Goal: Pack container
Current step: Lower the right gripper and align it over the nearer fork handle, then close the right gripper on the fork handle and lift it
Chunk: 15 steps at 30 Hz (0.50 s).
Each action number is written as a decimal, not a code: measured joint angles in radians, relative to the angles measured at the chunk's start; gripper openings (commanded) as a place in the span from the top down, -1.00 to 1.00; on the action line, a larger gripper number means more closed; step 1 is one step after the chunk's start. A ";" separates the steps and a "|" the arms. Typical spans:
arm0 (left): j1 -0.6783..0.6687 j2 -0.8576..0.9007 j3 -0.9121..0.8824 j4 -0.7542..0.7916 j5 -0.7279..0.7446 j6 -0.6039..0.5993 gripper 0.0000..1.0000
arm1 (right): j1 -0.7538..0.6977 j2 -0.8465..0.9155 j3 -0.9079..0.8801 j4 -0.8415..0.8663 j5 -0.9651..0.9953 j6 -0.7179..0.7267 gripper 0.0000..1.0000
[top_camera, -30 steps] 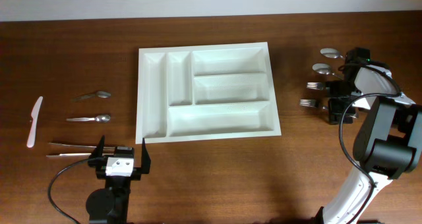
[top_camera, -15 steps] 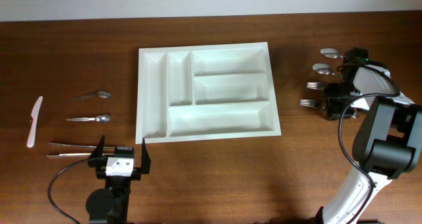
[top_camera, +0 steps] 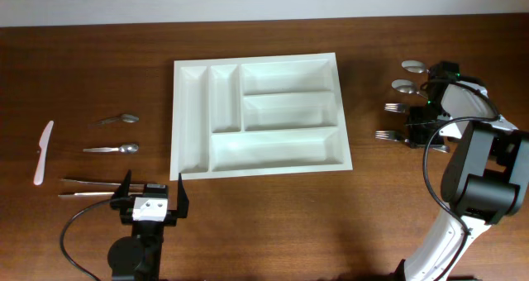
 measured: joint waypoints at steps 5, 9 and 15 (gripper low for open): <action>0.000 0.000 0.000 0.000 0.000 0.000 -0.98 | 0.000 0.000 -0.001 -0.003 0.004 0.000 0.66; 0.000 0.000 0.000 0.000 0.000 0.000 -0.98 | 0.000 0.000 -0.001 -0.005 0.007 -0.006 0.85; 0.000 0.000 0.000 0.000 0.000 0.000 -0.98 | 0.000 0.000 0.005 -0.014 0.019 -0.066 0.92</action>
